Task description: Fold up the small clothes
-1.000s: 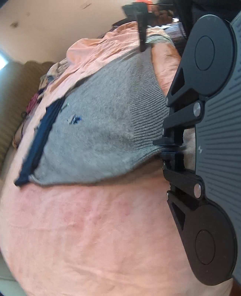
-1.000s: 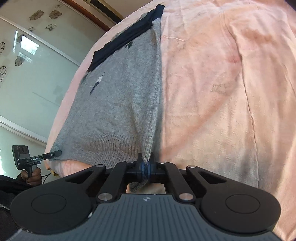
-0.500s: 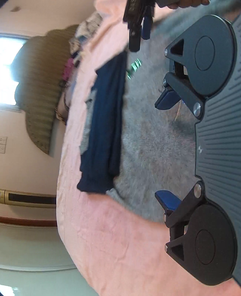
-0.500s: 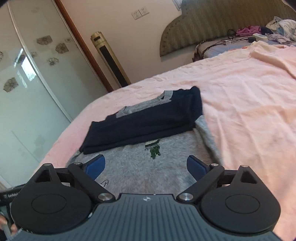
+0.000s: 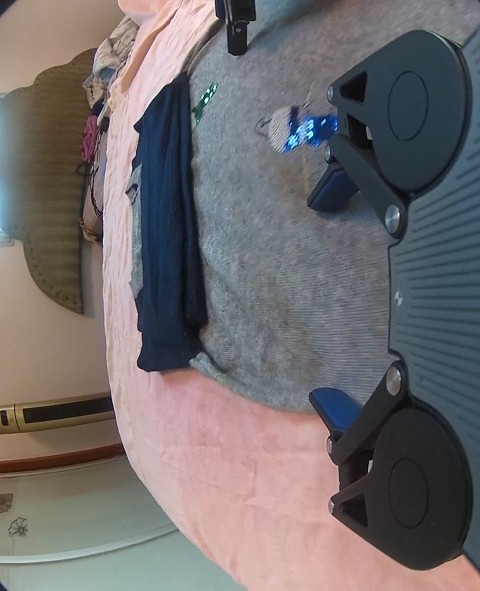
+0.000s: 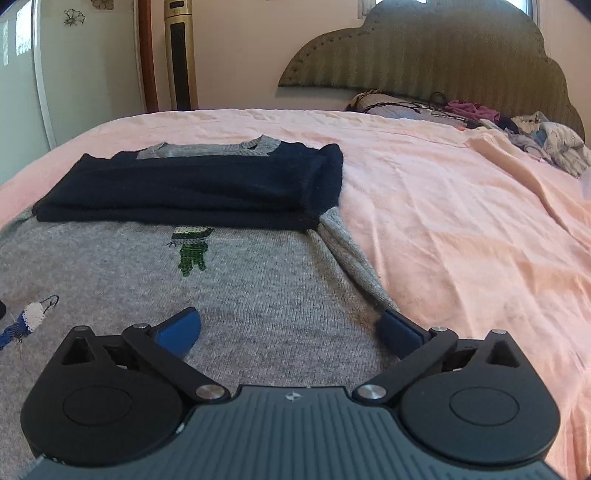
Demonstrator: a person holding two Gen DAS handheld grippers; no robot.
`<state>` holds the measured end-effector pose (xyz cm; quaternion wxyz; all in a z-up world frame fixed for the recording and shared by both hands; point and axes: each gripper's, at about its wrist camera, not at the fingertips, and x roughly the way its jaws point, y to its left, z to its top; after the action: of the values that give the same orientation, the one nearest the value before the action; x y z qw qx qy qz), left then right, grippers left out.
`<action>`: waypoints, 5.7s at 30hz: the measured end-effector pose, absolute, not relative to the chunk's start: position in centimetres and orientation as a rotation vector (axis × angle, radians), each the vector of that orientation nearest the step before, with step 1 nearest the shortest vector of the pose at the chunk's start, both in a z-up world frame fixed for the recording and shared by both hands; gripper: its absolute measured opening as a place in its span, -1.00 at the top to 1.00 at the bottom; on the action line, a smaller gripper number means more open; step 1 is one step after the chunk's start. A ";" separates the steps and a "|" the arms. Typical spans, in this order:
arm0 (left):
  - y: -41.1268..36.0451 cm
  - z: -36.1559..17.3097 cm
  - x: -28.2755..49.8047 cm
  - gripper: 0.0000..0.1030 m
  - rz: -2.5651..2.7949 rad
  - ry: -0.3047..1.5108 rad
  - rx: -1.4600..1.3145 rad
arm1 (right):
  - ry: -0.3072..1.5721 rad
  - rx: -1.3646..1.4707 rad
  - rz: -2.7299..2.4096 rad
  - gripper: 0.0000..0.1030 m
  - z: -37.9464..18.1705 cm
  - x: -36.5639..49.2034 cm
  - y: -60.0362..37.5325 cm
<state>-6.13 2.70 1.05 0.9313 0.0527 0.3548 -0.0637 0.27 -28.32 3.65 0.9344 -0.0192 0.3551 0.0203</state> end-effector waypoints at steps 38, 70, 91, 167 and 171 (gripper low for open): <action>-2.1 0.1 5.2 -1.00 -0.005 0.724 0.085 | 0.757 0.071 0.015 -1.00 5.2 9.3 -23.5; 4.1 0.3 17.2 0.64 0.174 0.666 0.215 | 0.767 0.383 0.132 0.90 2.2 22.8 -37.5; -1.5 0.4 17.3 -0.65 -0.051 0.689 0.063 | 0.726 0.027 0.116 -1.00 2.3 21.0 -27.1; -2.2 -0.4 2.6 -1.00 -0.039 0.741 0.042 | 0.743 0.019 -0.016 -1.00 2.9 2.9 -22.9; -2.1 0.8 0.7 -1.00 -0.040 0.800 0.017 | 0.750 0.019 -0.020 -1.00 3.3 1.9 -23.1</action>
<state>0.75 -2.11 0.84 0.9209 0.0082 0.3893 -0.0194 1.93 -23.09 3.29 0.9303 0.0093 0.3665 -0.0097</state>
